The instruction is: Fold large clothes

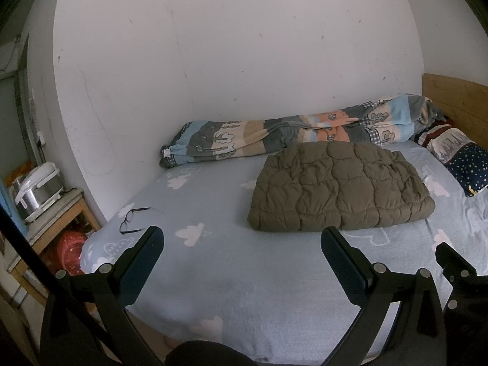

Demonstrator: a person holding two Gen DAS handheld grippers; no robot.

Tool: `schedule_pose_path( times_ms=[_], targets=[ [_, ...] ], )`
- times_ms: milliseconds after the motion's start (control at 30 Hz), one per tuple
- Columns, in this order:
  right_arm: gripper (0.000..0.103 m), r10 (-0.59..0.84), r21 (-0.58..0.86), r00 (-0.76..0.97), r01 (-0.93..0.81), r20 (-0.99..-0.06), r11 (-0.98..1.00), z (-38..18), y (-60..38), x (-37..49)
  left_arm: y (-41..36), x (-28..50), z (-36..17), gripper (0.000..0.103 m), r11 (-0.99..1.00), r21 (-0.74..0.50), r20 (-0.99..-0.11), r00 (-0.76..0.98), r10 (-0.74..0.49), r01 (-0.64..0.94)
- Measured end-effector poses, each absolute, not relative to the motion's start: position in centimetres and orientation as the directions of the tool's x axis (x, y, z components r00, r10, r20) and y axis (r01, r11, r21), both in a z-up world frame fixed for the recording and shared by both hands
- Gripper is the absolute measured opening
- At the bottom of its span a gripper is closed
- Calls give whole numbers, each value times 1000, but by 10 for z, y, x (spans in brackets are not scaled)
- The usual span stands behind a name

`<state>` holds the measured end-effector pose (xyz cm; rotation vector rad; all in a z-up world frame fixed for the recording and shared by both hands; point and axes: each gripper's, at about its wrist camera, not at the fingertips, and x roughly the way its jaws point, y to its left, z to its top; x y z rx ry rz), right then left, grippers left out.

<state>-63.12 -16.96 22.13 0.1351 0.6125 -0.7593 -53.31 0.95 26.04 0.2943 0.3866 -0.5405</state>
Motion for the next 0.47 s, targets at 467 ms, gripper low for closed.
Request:
schedule_pose_path(
  times_ms=[467],
  targets=[
    [98,-596,-99,566,672,-570,734,221,-170,-635,19,-520,259,102,799,102,-480,732,-483,593]
  ],
)
